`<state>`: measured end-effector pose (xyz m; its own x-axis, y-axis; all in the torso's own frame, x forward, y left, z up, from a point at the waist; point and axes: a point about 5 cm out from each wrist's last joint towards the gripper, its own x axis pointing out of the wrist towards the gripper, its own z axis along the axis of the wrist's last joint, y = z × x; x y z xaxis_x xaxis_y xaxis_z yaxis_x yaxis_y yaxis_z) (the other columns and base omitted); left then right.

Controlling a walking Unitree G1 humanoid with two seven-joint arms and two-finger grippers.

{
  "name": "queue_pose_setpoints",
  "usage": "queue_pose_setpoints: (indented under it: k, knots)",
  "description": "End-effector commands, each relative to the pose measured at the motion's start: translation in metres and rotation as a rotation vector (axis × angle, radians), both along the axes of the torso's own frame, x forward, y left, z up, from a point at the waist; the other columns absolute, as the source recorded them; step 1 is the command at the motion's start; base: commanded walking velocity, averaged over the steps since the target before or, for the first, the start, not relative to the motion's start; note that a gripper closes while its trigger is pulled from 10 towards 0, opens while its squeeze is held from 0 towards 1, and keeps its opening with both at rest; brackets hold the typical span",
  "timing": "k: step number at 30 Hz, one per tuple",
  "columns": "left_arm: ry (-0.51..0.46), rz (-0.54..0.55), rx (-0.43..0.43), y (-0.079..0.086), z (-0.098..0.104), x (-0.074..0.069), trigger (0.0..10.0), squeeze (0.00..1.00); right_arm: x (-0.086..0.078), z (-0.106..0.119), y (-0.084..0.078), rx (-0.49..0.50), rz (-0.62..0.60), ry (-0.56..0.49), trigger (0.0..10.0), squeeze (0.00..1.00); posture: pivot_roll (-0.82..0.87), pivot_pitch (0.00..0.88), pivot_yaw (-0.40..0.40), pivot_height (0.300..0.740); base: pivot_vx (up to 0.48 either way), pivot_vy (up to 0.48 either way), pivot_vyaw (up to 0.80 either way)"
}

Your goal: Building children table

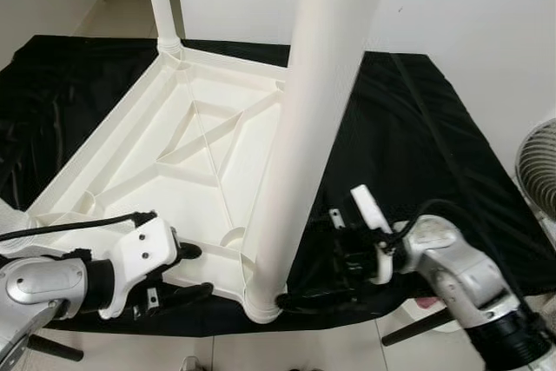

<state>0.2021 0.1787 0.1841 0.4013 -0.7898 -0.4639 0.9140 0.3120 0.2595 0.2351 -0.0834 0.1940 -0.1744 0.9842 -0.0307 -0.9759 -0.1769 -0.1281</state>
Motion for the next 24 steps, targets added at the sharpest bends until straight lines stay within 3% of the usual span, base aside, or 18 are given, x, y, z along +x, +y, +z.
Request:
queue_pose_setpoints:
  k: [1,8,9,12,13,19,22,24]
  knots:
    - [-0.005,-0.022,0.001,-0.002,0.002,-0.004,10.0,0.0,-0.001,-0.007,0.003,-0.023,-0.007,0.014,10.0,0.0,0.14,0.157,-0.073,0.74,0.0,0.0,0.0]
    - [-0.026,-0.007,-0.024,-0.005,0.004,-0.002,10.0,0.0,0.006,-0.013,0.02,0.057,-0.092,0.074,10.0,0.0,0.15,0.151,-0.082,0.74,0.0,0.0,0.0]
    - [-0.028,-0.007,-0.025,-0.006,0.004,-0.002,10.0,0.0,0.008,-0.014,0.02,0.065,-0.118,0.076,3.2,0.0,0.14,0.15,-0.083,0.74,0.0,0.0,0.0]
    - [-0.031,-0.006,-0.027,-0.006,0.004,-0.002,10.0,0.0,0.009,-0.015,0.021,0.07,-0.145,0.078,3.2,0.0,0.14,0.15,-0.083,0.74,0.0,0.0,0.0]
    - [-0.032,-0.005,-0.028,-0.006,0.004,-0.001,10.0,0.0,0.011,-0.014,0.018,0.077,-0.163,0.083,0.0,0.0,0.14,0.149,-0.082,0.74,0.0,0.0,0.0]
    - [-0.03,-0.011,-0.039,-0.009,0.002,0.001,10.0,0.0,0.017,-0.011,-0.008,0.077,-0.235,0.088,0.0,0.0,0.12,0.14,-0.068,0.74,0.0,0.0,0.0]
    - [-0.029,-0.016,-0.039,-0.009,0.002,0.002,10.0,0.0,0.018,-0.01,-0.014,0.07,-0.246,0.085,0.0,0.0,0.11,0.138,-0.062,0.74,0.0,0.0,0.0]
    - [-0.031,-0.029,-0.037,-0.009,0.003,0.005,10.0,0.0,0.021,-0.011,-0.03,0.04,-0.272,0.073,0.0,0.0,0.1,0.138,-0.038,0.74,0.0,0.0,0.0]
